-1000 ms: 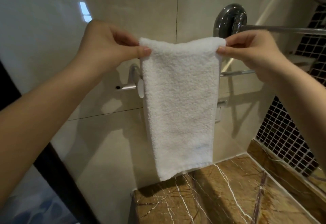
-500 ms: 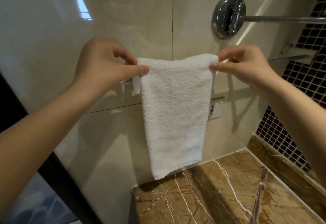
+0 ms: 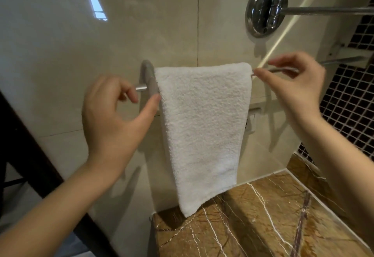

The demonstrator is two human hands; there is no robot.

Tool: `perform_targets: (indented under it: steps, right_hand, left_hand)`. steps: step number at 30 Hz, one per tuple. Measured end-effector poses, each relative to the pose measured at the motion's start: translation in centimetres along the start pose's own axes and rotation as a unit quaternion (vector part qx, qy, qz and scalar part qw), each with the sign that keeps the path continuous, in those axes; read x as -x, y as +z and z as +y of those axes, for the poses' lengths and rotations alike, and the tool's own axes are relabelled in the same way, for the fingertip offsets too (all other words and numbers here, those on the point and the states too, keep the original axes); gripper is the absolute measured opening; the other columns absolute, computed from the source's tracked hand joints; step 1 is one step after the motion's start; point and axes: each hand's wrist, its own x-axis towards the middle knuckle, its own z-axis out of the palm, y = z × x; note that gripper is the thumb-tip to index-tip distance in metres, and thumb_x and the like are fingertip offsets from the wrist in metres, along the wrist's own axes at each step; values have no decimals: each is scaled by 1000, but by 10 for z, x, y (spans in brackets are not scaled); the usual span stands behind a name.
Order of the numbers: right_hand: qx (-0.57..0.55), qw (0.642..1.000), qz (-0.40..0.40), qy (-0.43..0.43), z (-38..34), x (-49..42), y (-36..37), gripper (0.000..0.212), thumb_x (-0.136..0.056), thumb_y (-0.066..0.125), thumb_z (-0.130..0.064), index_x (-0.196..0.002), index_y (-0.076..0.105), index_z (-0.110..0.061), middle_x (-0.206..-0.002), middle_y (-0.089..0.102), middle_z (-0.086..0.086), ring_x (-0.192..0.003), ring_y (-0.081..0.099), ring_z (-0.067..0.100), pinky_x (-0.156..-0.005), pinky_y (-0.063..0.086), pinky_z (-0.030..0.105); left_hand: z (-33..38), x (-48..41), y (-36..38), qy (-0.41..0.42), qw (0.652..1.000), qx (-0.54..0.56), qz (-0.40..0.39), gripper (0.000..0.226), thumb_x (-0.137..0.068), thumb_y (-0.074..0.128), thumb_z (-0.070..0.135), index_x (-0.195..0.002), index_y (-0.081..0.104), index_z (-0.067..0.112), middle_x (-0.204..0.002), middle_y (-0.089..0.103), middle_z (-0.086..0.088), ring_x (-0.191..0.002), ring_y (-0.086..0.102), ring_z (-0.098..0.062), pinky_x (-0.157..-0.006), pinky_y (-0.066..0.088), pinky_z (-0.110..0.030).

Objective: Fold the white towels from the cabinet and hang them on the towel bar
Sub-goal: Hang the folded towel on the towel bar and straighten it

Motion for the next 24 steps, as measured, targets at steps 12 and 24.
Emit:
perform_targets:
  steps: [12,24]
  right_hand:
    - [-240,923,-264,146,29,27,26,32,-76,66,-39,-97,70,-15,-99,72,4,-92,67,20,-82,54,31]
    - [-274,926,-225,126,44,39,35,19,-74,70,-37,-68,71,-19,-67,69,-8,-60,61,5,-53,47,16]
  left_hand:
    - [-17,27,43,-161,938,241,-191,9,-76,66,42,-78,67,33,-85,69,18,-85,64,-2,-74,49,-15]
    - [-21,47,57,-192,938,273,-97,12,-81,73,29,-76,69,18,-73,67,7,-70,59,-6,-62,49,-20]
